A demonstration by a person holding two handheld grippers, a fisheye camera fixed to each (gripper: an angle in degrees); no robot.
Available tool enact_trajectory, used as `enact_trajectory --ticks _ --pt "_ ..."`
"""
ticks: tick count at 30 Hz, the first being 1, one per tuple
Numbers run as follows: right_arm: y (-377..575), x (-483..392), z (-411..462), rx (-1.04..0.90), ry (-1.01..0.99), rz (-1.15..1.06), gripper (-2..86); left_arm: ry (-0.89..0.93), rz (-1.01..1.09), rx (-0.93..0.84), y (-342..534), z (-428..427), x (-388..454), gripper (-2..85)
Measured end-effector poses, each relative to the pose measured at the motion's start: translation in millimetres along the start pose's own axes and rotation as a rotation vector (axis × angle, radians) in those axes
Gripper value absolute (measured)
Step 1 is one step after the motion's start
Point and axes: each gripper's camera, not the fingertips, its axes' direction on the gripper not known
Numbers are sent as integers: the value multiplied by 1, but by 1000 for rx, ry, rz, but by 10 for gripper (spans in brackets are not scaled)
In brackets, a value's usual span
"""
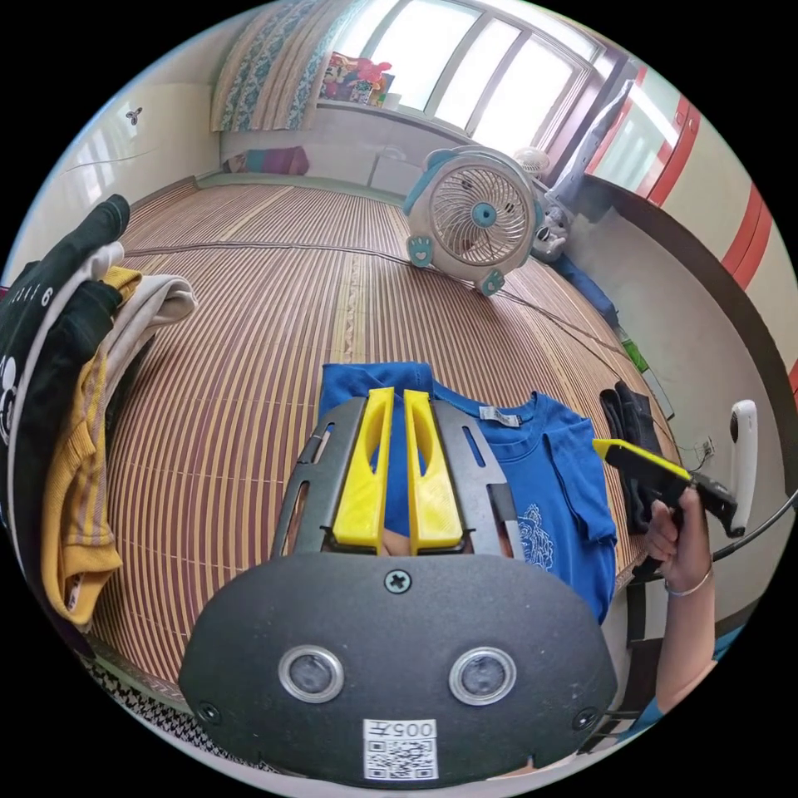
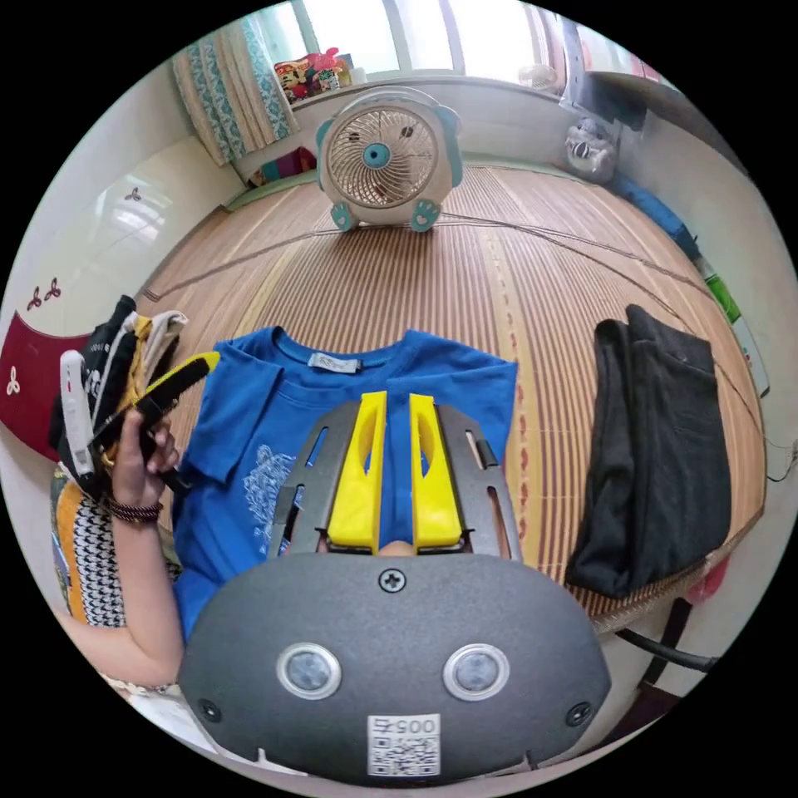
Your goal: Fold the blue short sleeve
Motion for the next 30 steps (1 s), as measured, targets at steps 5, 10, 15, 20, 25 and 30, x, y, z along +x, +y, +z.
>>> enact_trajectory --ticks 5,10,15,20,25,30 --pt "55 2 4 -53 83 -55 46 14 8 4 6 -11 7 41" --pt "101 -1 -5 -75 64 -56 41 -2 41 47 14 -40 22 37" --pt "151 -9 -45 -30 92 -133 38 27 71 184 30 -101 40 25" --pt "206 -11 -79 -44 76 -153 41 63 146 178 53 -149 61 42" --pt "263 -15 -102 -71 63 -252 43 -64 395 -4 123 -184 96 62" --pt "317 -18 -125 -56 53 -314 45 -152 555 -125 204 -228 105 66"
